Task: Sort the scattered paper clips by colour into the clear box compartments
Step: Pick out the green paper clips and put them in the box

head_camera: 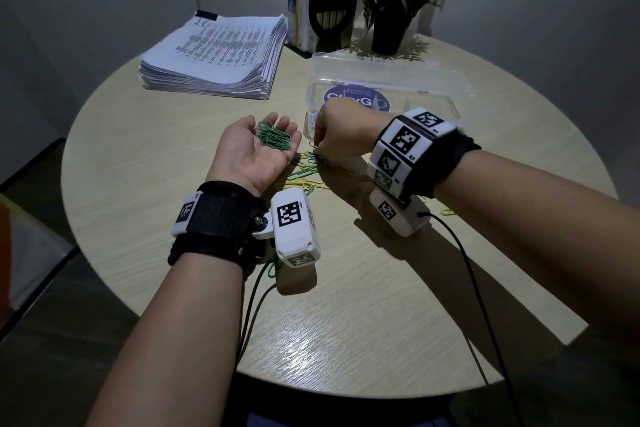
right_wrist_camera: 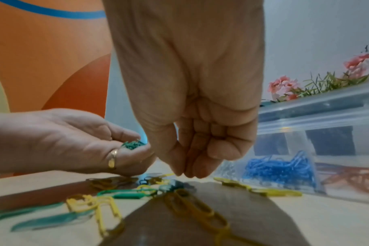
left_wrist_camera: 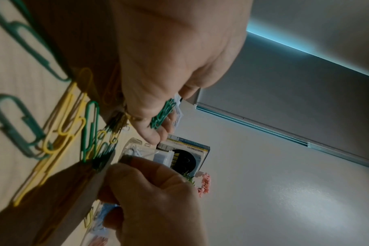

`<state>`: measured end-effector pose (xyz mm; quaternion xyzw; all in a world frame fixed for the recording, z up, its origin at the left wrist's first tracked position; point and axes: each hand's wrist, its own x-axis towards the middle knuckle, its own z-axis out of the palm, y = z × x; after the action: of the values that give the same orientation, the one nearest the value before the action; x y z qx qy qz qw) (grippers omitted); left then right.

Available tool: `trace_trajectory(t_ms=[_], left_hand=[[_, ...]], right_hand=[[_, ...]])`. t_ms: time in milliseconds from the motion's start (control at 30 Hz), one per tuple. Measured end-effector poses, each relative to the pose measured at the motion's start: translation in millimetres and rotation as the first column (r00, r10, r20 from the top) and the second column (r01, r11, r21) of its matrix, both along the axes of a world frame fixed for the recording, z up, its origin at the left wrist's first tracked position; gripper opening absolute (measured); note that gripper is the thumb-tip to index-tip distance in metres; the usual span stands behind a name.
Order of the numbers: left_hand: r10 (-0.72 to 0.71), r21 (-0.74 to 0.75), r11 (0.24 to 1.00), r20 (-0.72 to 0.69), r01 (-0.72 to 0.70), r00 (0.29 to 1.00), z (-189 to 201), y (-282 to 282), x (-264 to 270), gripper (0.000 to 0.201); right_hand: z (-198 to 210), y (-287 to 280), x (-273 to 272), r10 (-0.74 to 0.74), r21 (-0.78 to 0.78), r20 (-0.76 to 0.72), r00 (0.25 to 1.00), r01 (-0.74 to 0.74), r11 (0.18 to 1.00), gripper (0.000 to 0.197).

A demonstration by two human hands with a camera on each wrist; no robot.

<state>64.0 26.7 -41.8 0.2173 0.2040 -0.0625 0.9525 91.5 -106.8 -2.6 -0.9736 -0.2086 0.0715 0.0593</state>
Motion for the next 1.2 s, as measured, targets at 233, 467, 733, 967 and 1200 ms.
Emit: trace_trajectory(t_ms=[233,467,733,967,1200], left_hand=[[-0.009,0.007,1.000,0.002,0.009,1.000,0,0,1,0.040],[-0.006,0.000,1.000,0.005,0.006,1.000,1,0,0,0.041],[-0.026,0.034,0.999,-0.001,0.026,1.000,1,-3,0,0.040],[-0.062,0.003,0.998,0.026,0.062,0.998,4,-12,-3,0.038],[-0.030,0.008,1.000,-0.005,0.030,1.000,3,-3,1,0.043]], right_hand=[[-6,5,2,-0.028,-0.047,-0.029,0.999,0.026,0.999,0.024],[-5,0,3,-0.012,-0.048,-0.059,0.998,0.009,0.999,0.025],[13,-4,2,-0.062,0.242,-0.059,0.996,0.075,0.967,0.006],[23,16,0,0.047,0.427,-0.047,0.998,-0.022,0.904,0.011],[26,4,1,-0.062,0.256,0.035,0.997,0.051,0.965,0.020]])
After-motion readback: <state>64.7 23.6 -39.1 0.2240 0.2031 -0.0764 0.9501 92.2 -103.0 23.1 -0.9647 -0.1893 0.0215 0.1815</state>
